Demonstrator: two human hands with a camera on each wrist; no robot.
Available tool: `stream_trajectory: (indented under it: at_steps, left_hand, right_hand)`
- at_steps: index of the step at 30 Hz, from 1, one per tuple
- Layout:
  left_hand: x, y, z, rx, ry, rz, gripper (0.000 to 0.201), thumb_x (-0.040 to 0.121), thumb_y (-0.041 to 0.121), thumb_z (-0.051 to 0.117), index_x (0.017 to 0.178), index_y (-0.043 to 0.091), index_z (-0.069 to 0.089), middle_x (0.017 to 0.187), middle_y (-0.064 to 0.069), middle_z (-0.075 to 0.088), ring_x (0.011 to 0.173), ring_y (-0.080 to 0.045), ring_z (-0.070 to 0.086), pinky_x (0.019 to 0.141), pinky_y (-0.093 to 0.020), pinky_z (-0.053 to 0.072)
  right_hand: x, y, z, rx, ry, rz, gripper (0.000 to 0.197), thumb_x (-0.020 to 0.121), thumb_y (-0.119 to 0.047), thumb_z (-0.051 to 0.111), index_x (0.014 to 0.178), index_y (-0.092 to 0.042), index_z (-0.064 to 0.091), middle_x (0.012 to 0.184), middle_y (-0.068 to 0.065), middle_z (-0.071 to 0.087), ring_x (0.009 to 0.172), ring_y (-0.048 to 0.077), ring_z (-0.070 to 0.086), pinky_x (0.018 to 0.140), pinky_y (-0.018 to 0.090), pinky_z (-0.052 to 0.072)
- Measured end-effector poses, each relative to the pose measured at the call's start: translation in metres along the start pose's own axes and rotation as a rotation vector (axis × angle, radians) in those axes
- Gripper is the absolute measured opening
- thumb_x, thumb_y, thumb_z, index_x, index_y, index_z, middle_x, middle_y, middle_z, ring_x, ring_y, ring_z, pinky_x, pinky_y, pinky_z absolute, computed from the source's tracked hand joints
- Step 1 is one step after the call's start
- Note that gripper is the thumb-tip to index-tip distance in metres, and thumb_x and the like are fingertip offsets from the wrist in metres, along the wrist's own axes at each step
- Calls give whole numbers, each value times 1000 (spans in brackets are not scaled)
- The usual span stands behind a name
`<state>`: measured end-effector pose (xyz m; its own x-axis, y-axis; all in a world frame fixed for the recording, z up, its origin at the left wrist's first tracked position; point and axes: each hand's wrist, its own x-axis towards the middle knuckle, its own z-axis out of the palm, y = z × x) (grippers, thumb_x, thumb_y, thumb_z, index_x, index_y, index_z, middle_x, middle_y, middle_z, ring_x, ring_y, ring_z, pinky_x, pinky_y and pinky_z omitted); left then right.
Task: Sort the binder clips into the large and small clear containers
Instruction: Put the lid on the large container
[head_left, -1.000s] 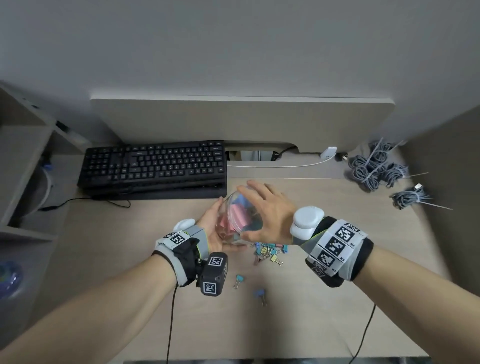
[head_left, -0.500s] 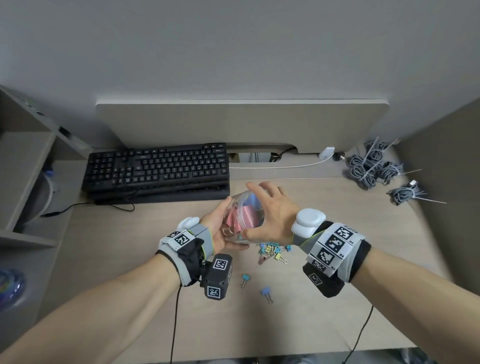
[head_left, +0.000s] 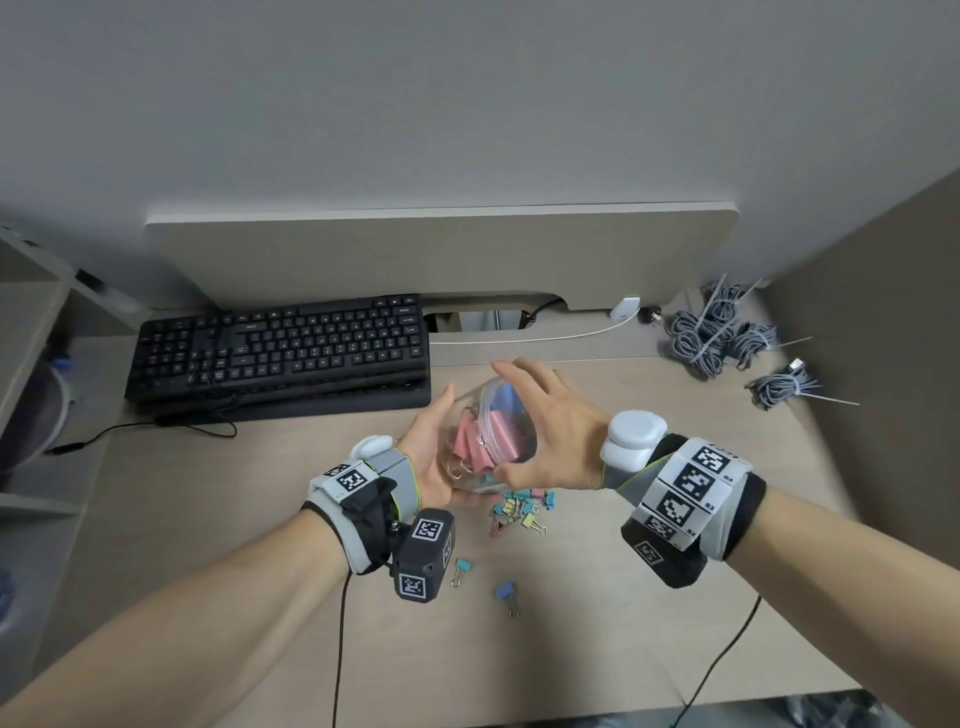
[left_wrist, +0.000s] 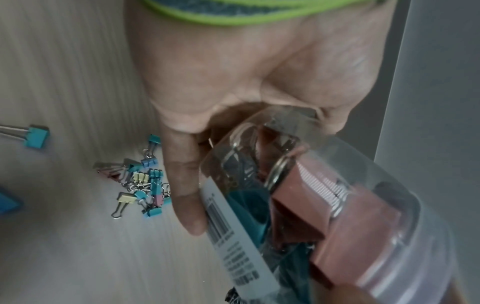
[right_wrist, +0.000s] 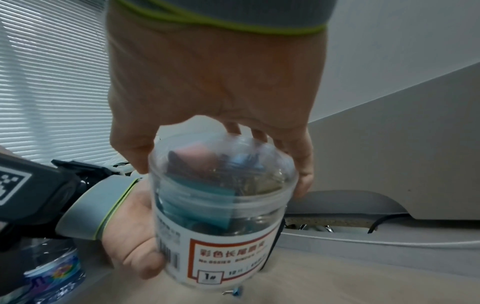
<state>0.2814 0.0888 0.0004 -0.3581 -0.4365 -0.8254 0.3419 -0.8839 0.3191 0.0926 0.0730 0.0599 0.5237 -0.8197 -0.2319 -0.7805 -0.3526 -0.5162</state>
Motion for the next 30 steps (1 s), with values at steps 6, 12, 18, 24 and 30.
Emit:
stream_trajectory:
  at_steps: [6, 12, 18, 24, 30]
  left_hand:
    - [-2, 8, 30, -46, -118, -45, 90, 80, 84, 40, 127, 10, 64, 125, -24, 66, 111, -50, 62, 94, -67, 47]
    - [11, 3, 64, -16, -105, -5, 71, 86, 67, 50, 132, 15, 61, 134, -23, 61, 113, -49, 60, 103, -66, 40]
    - [34, -8, 95, -30, -81, 29, 63, 91, 62, 45, 134, 18, 60, 122, -17, 68, 107, -42, 65, 102, -61, 41]
    - [82, -10, 145, 90, 0, 25, 67, 88, 70, 47, 126, 17, 64, 124, -18, 68, 112, -41, 65, 92, -60, 50]
    - [122, -19, 167, 564, 323, 157, 41, 94, 47, 59, 116, 12, 63, 103, -9, 69, 92, -23, 65, 86, -46, 56]
  right_hand:
    - [-7, 27, -19, 92, 29, -32, 111, 60, -46, 75, 151, -32, 13, 151, -10, 20, 136, 16, 33, 104, 33, 42]
    - [-15, 56, -29, 160, 54, -19, 110, 62, -50, 75, 152, -35, 14, 158, -9, 17, 142, 14, 27, 111, 31, 33]
    - [-21, 89, -37, 354, 44, 139, 110, 62, -51, 77, 152, -35, 17, 154, -9, 27, 133, 10, 40, 107, 24, 34]
    - [-39, 153, -49, 400, 74, 285, 109, 65, -46, 81, 152, -35, 16, 142, -4, 37, 116, 18, 55, 102, 34, 45]
    - [-70, 225, -43, 102, 70, 456, 118, 55, -56, 77, 152, -27, 17, 148, 8, 29, 128, 35, 39, 106, 40, 38]
